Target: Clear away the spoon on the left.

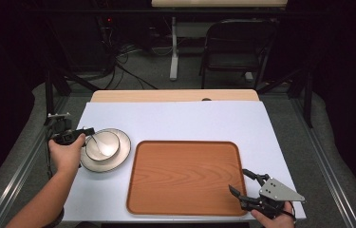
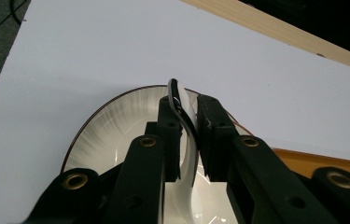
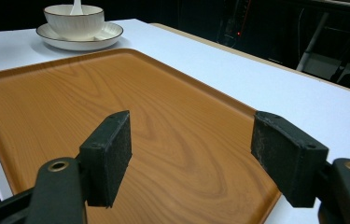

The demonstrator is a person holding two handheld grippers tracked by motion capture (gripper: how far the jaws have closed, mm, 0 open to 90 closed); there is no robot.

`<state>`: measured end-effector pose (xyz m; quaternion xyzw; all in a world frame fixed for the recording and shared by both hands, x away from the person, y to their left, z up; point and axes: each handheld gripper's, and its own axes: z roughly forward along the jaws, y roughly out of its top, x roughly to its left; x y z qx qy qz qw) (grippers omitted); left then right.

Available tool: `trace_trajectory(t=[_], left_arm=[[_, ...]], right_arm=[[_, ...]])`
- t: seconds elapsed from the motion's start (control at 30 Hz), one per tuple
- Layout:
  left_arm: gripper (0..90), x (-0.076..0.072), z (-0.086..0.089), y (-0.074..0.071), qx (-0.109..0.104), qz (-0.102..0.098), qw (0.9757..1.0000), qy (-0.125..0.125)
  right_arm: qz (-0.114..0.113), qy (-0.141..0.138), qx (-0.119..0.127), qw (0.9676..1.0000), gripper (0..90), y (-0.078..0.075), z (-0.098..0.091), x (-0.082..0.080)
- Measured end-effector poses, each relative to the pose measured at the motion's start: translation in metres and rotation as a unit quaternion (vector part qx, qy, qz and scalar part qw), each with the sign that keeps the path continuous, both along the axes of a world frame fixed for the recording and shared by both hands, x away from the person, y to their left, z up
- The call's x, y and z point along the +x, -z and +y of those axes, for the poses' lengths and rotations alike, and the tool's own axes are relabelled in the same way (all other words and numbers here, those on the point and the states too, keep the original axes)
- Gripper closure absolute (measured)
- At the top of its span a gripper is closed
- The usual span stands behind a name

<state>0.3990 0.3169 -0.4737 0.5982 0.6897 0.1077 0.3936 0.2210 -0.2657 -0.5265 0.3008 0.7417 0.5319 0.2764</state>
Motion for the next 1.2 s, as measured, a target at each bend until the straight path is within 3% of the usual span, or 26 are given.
trace_trajectory(t=[0.33,0.5,1.2], left_arm=[[84.4,0.002,-0.005,-0.004,-0.024,0.006,0.9997,0.006],[84.8,0.001,-0.006,-0.008,-0.003,0.01,0.9999,0.014],[84.9,-0.009,0.0,-0.042,0.044,0.007,0.9988,0.02]], right_arm=[[-0.001,0.0,0.0,1.0,28.7,0.0,0.0,0.0],[0.0,0.0,0.002,1.0,28.8,0.0,-0.001,0.0],[-0.001,0.001,-0.001,1.0,28.8,0.0,0.0,0.0]])
